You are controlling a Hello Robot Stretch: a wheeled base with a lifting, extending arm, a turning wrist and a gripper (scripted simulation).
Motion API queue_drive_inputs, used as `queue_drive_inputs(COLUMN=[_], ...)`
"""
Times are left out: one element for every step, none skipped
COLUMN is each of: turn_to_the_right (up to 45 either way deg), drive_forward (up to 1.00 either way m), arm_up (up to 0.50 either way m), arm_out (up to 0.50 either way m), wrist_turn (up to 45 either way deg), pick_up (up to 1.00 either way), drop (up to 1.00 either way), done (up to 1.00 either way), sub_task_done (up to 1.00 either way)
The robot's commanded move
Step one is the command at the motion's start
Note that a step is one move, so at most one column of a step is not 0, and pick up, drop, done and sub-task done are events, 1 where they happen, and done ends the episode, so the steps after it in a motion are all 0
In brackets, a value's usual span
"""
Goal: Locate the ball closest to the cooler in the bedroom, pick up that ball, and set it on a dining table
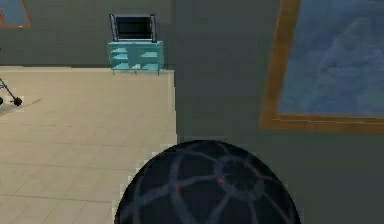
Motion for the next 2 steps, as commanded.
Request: queue_drive_inputs(turn_to_the_right=[-36.0, 0.0], drive_forward=[0.00, 0.50], arm_up=[0.00, 0.00], arm_out=[0.00, 0.00], wrist_turn=[0.0, 0.0], pick_up=[0.00, 0.00], drop=[0.00, 0.00], done=[0.00, 0.00], sub_task_done=[0.00, 0.00])
